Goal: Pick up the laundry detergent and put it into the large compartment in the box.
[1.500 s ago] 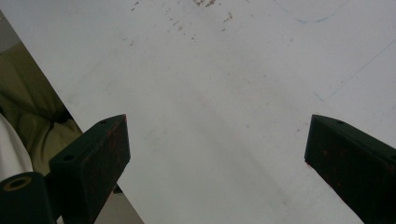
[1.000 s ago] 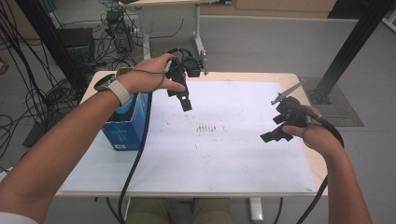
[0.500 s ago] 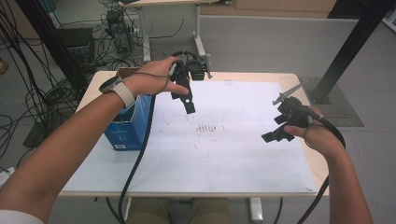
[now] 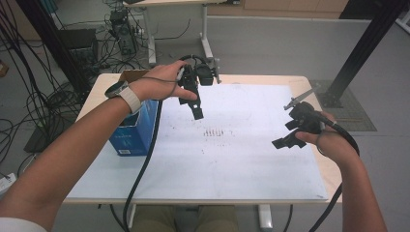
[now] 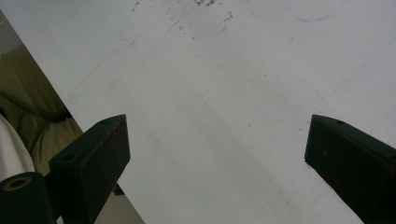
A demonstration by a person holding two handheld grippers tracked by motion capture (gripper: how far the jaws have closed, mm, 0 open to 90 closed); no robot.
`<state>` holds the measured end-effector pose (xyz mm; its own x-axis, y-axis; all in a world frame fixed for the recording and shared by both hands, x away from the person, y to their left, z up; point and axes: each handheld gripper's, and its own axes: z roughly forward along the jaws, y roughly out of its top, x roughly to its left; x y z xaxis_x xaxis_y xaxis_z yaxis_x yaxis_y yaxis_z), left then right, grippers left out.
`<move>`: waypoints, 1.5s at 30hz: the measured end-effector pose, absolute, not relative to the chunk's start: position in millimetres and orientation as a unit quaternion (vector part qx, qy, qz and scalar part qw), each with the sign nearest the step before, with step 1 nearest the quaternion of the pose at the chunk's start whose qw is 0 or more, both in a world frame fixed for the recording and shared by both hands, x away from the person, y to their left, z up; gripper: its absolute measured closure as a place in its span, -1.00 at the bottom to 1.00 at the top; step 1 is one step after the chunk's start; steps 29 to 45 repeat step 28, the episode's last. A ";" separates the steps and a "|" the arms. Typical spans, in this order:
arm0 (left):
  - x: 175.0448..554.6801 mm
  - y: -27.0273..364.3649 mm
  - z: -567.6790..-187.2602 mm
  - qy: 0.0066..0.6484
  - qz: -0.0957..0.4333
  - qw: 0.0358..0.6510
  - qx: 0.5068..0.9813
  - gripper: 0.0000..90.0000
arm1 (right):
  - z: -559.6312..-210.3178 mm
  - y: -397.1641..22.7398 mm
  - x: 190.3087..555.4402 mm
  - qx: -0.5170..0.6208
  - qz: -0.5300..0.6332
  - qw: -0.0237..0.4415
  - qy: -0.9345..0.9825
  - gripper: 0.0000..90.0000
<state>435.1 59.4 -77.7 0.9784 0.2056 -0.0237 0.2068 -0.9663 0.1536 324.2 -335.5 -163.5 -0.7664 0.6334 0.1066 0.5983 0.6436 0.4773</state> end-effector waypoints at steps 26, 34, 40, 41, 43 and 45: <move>436.3 65.4 -83.2 0.112 -0.005 0.082 0.990 -0.78 | -169.4 -336.1 326.1 0.341 0.252 0.031 0.905 -0.85; 436.0 65.7 -83.1 0.112 -0.004 0.083 0.990 -0.78 | -169.1 -336.6 325.7 0.343 0.252 0.032 0.904 -0.85; 436.0 65.7 -83.1 0.112 -0.004 0.083 0.990 -0.78 | -169.1 -336.6 325.7 0.343 0.252 0.032 0.904 -0.85; 436.0 65.7 -83.1 0.112 -0.004 0.083 0.990 -0.78 | -169.1 -336.6 325.7 0.343 0.252 0.032 0.904 -0.85; 436.0 65.7 -83.1 0.112 -0.004 0.083 0.990 -0.78 | -169.1 -336.6 325.7 0.343 0.252 0.032 0.904 -0.85; 436.0 65.7 -83.1 0.112 -0.004 0.083 0.990 -0.78 | -169.1 -336.6 325.7 0.343 0.252 0.032 0.904 -0.85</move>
